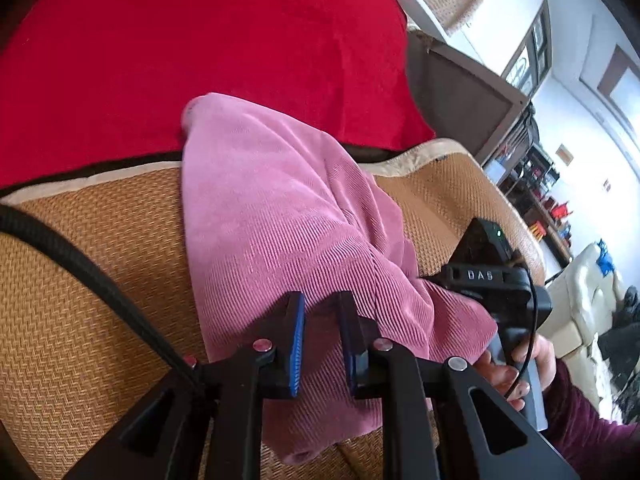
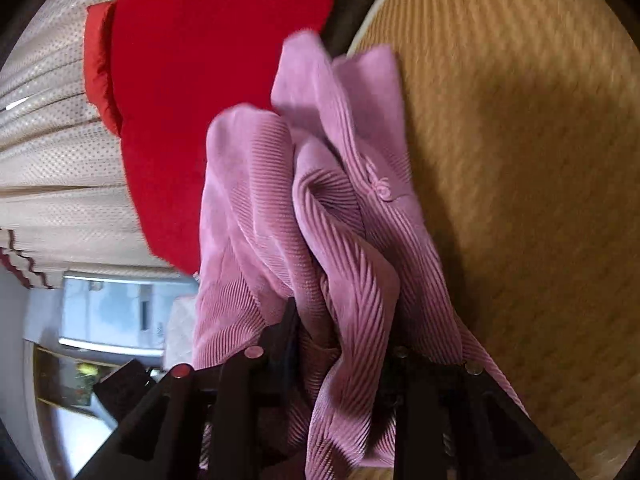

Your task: Fold large clothes

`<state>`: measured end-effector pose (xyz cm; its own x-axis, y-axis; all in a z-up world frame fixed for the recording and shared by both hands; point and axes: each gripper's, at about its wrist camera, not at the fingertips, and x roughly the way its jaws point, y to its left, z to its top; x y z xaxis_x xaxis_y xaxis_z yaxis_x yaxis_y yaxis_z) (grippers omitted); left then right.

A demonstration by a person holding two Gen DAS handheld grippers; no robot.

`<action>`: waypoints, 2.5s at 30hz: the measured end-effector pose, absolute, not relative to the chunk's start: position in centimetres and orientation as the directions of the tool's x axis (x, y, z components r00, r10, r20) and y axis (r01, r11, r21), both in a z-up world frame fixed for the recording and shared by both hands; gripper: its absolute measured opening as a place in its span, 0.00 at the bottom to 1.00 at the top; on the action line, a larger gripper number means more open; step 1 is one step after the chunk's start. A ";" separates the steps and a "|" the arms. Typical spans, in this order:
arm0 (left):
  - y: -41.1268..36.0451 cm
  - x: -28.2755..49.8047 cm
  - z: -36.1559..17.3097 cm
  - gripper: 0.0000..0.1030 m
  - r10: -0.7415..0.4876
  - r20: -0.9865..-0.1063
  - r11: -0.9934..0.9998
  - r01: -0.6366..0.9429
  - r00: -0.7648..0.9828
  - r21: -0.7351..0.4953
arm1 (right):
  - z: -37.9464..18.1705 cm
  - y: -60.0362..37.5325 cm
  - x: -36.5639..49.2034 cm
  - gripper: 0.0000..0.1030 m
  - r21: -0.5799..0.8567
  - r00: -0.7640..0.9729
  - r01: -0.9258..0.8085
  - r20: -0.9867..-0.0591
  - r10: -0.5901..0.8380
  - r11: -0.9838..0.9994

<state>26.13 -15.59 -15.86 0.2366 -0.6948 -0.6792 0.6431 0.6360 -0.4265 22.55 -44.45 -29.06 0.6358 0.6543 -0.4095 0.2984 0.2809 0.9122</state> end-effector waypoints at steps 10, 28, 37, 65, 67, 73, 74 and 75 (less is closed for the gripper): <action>-21.3 23.3 -18.3 0.17 -0.642 -0.698 0.642 0.720 0.317 -0.263 | -24.4 -47.3 22.1 0.30 0.767 0.703 0.329 -0.589 0.399 0.551; -15.4 21.0 -13.0 0.48 -0.680 -0.660 0.602 0.757 0.319 -0.254 | -13.6 -42.7 14.7 0.35 0.595 0.794 0.115 -0.536 0.286 0.795; -20.8 19.4 -20.1 0.57 -0.430 -0.859 0.585 0.810 0.277 -0.031 | -21.5 -40.1 17.7 0.16 0.523 0.559 0.237 -0.763 0.325 0.819; -19.7 27.1 -19.0 0.71 -0.622 -0.731 0.678 0.660 0.280 -0.324 | -19.5 -45.8 30.4 0.19 0.597 0.559 0.300 -0.742 0.369 0.744; -19.9 26.9 -19.0 0.71 -0.601 -0.735 0.692 0.664 0.315 -0.282 | -17.5 -46.1 28.3 0.21 0.618 0.596 0.284 -0.713 0.370 0.733; -20.1 24.5 -18.0 0.71 -0.544 -0.734 0.727 0.665 0.406 -0.170 | -15.0 -45.2 23.1 0.21 0.580 0.618 0.234 -0.708 0.341 0.780; -20.3 24.5 -18.0 0.71 -0.535 -0.732 0.730 0.666 0.422 -0.149 | -15.9 -45.1 22.7 0.21 0.556 0.603 0.249 -0.729 0.323 0.793; -20.2 24.3 -17.8 0.71 -0.529 -0.730 0.732 0.668 0.433 -0.135 | -17.5 -45.0 22.8 0.21 0.529 0.566 0.282 -0.765 0.307 0.800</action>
<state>24.26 -20.20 -17.79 0.4326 -0.5294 -0.7298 0.6681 0.7317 -0.1348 22.80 -45.00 -17.54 0.5655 0.3069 -0.7655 0.2824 0.8000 0.5294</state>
